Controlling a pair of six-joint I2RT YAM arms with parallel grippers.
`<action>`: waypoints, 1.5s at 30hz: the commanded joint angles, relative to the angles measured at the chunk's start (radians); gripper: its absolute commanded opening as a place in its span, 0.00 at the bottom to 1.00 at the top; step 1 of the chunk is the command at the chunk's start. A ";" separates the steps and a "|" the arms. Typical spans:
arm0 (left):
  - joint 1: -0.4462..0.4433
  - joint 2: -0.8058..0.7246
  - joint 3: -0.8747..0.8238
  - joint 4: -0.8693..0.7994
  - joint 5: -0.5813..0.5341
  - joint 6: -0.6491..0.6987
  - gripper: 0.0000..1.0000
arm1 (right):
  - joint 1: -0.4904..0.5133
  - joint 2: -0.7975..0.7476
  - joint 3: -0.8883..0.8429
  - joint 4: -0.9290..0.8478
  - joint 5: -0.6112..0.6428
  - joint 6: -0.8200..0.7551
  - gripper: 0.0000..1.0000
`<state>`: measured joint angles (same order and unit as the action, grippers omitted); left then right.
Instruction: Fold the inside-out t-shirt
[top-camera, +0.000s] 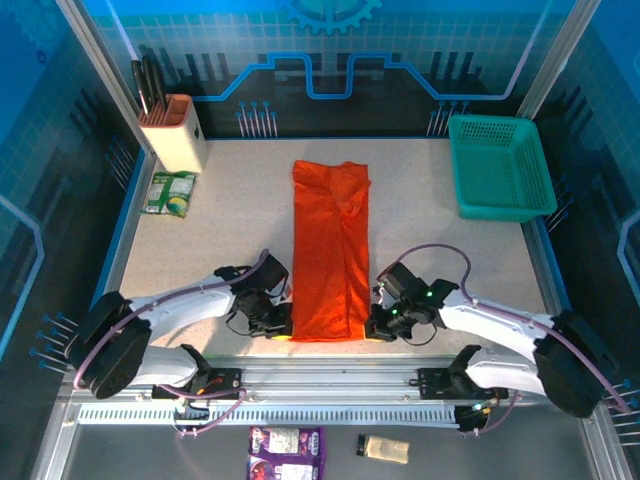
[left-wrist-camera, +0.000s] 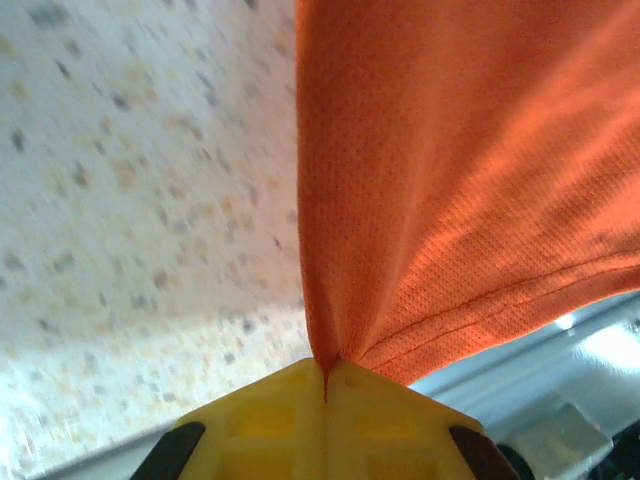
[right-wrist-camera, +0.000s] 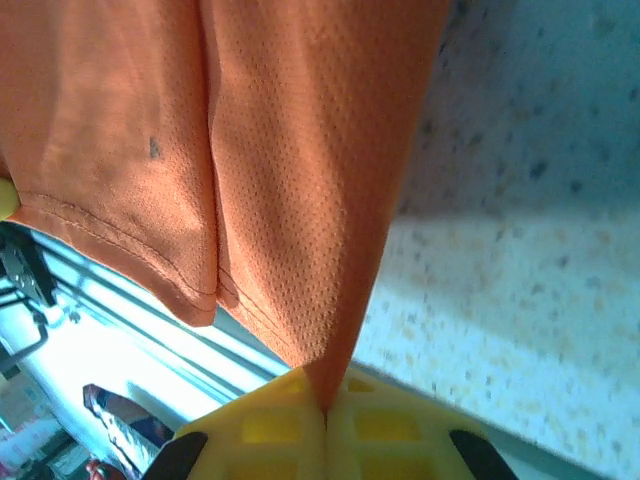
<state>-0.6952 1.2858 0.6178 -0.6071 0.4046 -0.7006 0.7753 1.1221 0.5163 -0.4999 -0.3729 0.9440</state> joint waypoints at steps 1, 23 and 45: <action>-0.044 -0.080 -0.014 -0.088 0.080 -0.014 0.00 | 0.058 -0.107 -0.016 -0.176 0.015 0.031 0.00; 0.026 0.049 0.594 -0.329 -0.407 0.240 0.00 | -0.165 -0.047 0.469 -0.286 0.252 -0.237 0.00; 0.412 0.940 1.382 0.045 -0.332 0.546 0.03 | -0.485 0.927 1.268 0.046 0.350 -0.406 0.00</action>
<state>-0.3111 2.1220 1.9011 -0.6559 -0.0032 -0.1982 0.3252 1.9541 1.6814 -0.5133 -0.0704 0.5484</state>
